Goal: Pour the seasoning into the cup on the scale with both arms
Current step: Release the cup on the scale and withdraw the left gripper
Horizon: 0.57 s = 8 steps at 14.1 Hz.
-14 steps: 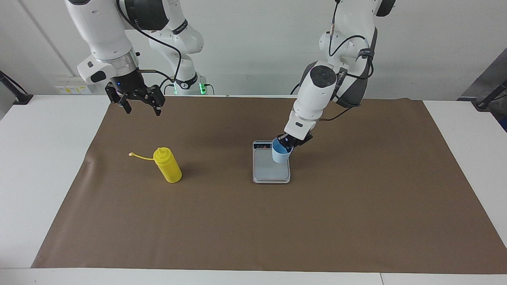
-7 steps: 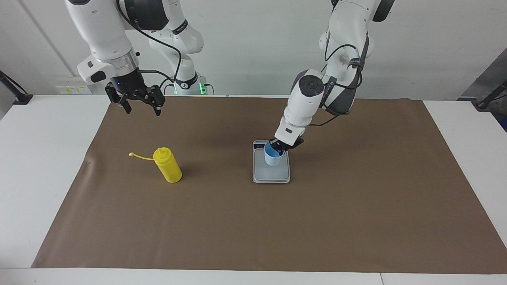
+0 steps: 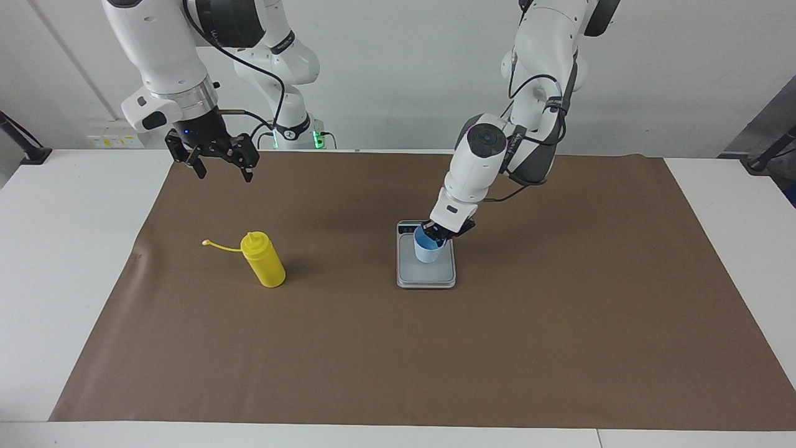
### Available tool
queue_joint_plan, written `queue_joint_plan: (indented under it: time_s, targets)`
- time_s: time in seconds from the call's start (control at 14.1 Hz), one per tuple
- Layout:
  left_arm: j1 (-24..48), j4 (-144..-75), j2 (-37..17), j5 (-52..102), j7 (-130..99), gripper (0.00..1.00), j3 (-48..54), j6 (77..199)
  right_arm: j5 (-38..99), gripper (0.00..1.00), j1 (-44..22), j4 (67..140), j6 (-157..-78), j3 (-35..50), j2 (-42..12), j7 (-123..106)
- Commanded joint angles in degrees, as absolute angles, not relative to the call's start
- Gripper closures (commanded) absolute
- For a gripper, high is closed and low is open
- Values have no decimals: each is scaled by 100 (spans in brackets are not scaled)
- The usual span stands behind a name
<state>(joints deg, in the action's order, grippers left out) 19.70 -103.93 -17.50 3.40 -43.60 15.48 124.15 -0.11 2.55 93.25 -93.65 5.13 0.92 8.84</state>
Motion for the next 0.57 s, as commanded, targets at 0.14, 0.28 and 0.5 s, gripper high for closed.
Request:
queue_joint_plan:
  time_s: [0.14,0.28,0.5]
  targets:
    - [2074,-10450,-1758,255,-4430,53,1459,12586,-26,0,308,9343,-9316,554,105,967]
    - [2074,-10441,-1758,246,-4430,22,1459,12569,-26,0,308,9343,-9316,554,105,967]
    - [2031,-10336,-1671,10,-4421,0,1441,12254,-26,0,308,9343,-9316,554,105,967]
